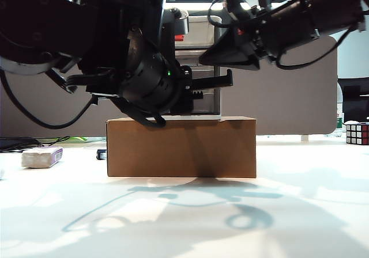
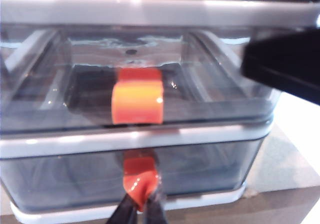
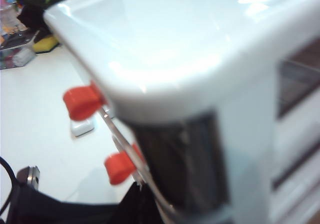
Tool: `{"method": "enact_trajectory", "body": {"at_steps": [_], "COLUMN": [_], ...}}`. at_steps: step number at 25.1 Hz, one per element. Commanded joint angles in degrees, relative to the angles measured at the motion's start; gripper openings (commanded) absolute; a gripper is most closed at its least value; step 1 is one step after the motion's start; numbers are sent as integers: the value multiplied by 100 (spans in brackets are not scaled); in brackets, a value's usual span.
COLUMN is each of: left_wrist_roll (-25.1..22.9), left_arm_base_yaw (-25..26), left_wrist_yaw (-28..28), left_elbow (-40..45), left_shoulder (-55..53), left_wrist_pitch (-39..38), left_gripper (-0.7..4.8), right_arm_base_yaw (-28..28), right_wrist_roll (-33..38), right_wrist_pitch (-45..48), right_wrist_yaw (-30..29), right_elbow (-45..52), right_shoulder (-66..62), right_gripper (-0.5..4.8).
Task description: Open the third layer of the drawer on the table, pick up the earphone case on the table and put it in, and finally close the drawer.
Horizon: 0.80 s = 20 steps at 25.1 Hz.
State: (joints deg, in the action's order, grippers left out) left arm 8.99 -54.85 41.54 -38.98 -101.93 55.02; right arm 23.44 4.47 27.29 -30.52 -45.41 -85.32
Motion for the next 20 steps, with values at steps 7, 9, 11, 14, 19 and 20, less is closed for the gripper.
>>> {"method": "enact_trajectory", "body": {"at_steps": [7,9,11,14,19,20], "left_wrist_roll": [4,2,4,33,470,566], "left_arm_base_yaw": [-179,-372,-496,-710,-1123,-1167], "left_wrist_yaw": [138,385,503,649,1012,1012], "left_elbow": [-13,-7,-7,-4,15,39], "left_shoulder": [15,22,24,24,131,166], "left_wrist_pitch": [-20,-87,-166,-284,-809,-890], "left_gripper": [-6,-6,-6,-6,-6,-6], "right_arm_base_yaw": [7,7,7,7,7,7], "right_wrist_roll": [2,2,2,2,2,2], "right_wrist_pitch": [24,2,-7,-9,-11,-9], "right_wrist_yaw": [105,105,103,103,101,101], "right_elbow": [-197,-197,-197,-197,-197,-197], "right_shoulder": [-92,-92,-92,-92,-92,-92], "right_gripper": [-6,-6,-6,-6,-6,-6]}}
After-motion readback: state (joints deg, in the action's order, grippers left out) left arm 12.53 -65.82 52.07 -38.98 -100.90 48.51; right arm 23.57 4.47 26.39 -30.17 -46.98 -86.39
